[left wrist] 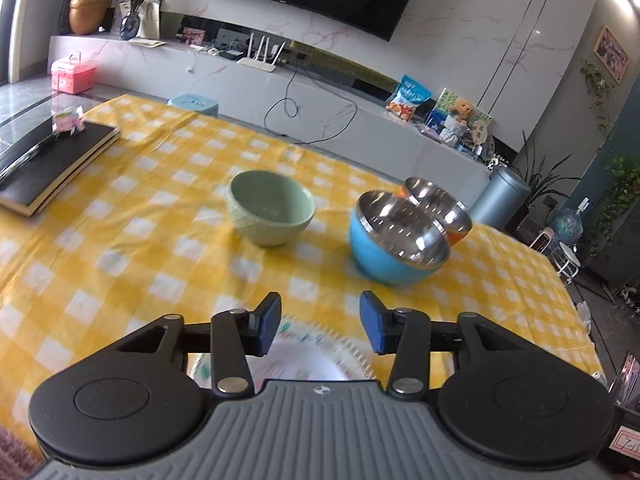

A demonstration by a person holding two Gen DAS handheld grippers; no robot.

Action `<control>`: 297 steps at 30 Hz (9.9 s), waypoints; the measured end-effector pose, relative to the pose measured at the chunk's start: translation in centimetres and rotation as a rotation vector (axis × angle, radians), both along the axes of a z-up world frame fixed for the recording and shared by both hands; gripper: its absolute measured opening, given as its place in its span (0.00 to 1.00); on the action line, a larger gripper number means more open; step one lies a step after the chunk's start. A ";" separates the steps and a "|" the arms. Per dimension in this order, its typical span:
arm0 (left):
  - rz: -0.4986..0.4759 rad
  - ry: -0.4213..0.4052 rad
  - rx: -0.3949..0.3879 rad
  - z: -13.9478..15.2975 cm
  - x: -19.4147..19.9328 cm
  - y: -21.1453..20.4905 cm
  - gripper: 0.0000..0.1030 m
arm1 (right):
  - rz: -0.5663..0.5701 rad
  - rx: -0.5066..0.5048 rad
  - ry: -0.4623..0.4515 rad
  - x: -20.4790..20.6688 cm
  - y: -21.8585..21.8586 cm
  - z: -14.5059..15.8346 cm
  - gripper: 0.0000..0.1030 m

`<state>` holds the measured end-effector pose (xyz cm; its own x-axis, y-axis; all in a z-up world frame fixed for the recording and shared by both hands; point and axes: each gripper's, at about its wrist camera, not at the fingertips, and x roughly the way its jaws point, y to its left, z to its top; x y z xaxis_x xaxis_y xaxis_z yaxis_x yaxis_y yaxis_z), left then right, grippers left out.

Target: Organize plates and bowls

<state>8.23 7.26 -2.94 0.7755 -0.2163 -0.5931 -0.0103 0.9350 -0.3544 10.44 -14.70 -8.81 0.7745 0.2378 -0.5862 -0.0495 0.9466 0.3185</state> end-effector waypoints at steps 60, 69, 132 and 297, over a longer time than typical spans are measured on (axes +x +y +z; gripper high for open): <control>-0.008 0.020 -0.006 -2.5 12.9 -4.0 0.09 | -0.076 0.120 0.064 13.3 -4.3 -2.3 0.14; 0.011 0.024 -0.032 -0.3 7.7 -3.4 0.10 | -0.058 0.120 0.030 8.7 -4.4 0.9 0.12; -0.059 0.128 -0.077 -2.8 -1.9 -4.9 0.63 | -0.222 0.181 0.116 -5.3 -9.8 0.0 0.26; -0.172 0.174 -0.071 -0.2 0.3 -6.3 0.11 | -0.179 0.135 0.162 -5.7 -9.9 1.8 0.19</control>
